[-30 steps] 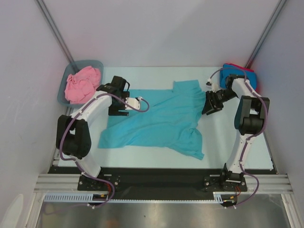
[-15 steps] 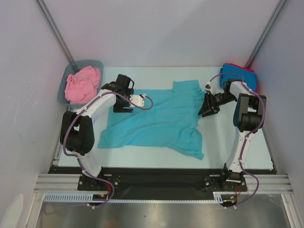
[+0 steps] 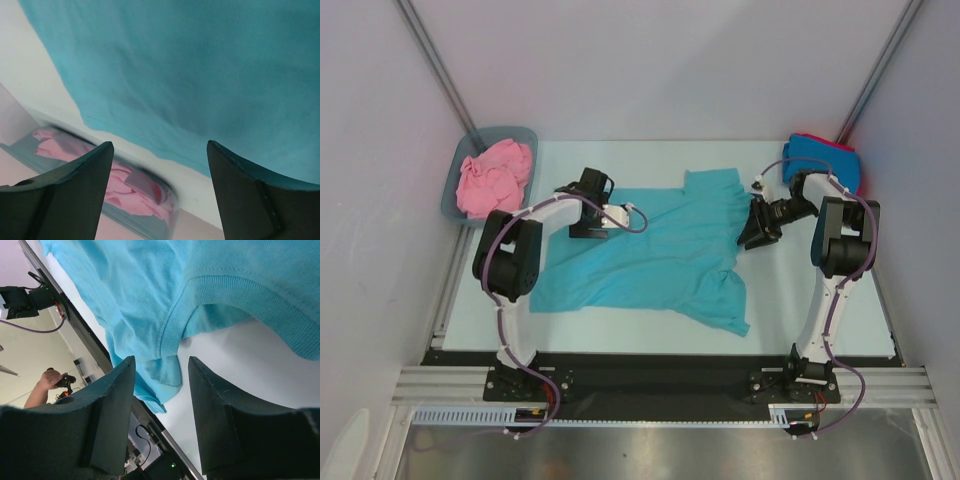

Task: Fold and stack the t-shirts
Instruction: Flatten the tshirt out

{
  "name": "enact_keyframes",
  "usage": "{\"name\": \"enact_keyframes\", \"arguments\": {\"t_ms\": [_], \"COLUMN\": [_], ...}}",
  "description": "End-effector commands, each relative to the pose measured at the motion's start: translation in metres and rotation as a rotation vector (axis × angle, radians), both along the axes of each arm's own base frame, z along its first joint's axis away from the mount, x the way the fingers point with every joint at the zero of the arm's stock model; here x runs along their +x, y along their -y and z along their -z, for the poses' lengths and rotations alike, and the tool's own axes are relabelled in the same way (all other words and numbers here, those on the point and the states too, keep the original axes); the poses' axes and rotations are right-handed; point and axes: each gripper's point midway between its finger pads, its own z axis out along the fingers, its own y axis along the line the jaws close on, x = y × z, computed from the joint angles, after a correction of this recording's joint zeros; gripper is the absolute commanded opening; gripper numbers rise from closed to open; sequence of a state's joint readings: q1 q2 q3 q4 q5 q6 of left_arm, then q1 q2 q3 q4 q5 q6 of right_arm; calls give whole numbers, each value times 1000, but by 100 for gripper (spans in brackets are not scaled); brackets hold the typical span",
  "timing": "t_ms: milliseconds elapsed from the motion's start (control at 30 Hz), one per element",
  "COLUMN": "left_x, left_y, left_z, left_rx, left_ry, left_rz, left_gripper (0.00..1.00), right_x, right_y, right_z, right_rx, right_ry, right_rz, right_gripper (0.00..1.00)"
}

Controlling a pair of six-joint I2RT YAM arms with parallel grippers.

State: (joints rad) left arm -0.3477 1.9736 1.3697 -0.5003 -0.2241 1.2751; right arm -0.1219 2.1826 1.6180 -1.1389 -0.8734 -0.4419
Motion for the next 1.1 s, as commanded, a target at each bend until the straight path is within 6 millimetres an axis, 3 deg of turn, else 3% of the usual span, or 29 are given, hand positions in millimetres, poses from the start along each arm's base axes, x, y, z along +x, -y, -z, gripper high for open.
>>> {"name": "enact_keyframes", "arguments": {"t_ms": [0, 300, 667, 1067], "left_x": [23, 39, 69, 88], "left_y": [4, -4, -50, -68], "left_z": [-7, 12, 30, 35], "left_rx": [5, 91, 384, 536], "left_ry": [75, 130, 228, 266], "left_rz": [-1, 33, 24, 35], "left_gripper": [81, 81, 82, 86], "right_x": [2, 1, 1, -5], "right_y": [-3, -8, -12, -10], "right_z": [-8, -4, 3, 13], "right_rx": [20, 25, 26, -2], "right_ry": [7, 0, -10, -47], "right_rz": [13, 27, 13, -1], "right_gripper": [52, 52, 52, 53]}}
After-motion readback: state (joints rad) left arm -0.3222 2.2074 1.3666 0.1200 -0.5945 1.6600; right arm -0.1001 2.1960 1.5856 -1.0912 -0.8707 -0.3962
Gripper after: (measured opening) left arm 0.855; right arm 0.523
